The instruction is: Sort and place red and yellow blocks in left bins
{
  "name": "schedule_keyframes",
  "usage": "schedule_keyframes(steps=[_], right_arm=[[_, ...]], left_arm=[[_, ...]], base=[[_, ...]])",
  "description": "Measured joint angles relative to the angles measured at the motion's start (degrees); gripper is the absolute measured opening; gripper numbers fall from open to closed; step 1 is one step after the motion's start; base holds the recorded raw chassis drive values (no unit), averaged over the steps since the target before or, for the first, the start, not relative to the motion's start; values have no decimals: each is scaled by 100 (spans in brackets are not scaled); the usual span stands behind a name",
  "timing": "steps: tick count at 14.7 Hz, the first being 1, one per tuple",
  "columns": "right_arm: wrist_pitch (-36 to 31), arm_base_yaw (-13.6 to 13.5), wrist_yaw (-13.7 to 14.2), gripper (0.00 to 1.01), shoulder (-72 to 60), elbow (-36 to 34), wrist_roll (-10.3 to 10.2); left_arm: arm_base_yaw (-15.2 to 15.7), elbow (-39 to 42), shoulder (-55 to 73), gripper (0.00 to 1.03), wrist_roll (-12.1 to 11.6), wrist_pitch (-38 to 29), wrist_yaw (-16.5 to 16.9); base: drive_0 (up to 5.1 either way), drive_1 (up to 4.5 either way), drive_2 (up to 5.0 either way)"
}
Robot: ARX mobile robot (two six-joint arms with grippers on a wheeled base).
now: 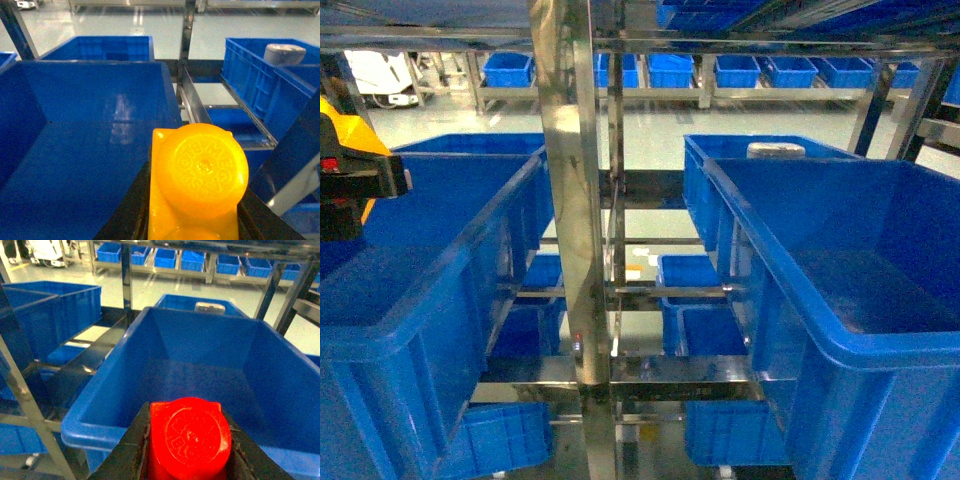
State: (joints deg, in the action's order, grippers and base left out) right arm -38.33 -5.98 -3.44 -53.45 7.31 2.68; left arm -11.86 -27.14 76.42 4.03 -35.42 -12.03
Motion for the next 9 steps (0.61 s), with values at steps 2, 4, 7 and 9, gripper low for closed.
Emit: schedule_keyframes(steps=[2,4,7,9], right_arm=[[-225,125,-175,28,-142,-9,63],[-723,323,-291,28,-855,26,155],[-1447,647,-625,28,-2194,656,254],[-1563,918,-761,28,-3276,1416,319]], left_arm=[[0,-4,-4,27,0,-20,2],[0,-4,-9,27,0,-20,2],[0,-4,-9,27,0,-15,0],[0,-4,-9,27,0,-17,0]], base=[[0,0,0],[0,0,0],[0,0,0],[0,0,0]])
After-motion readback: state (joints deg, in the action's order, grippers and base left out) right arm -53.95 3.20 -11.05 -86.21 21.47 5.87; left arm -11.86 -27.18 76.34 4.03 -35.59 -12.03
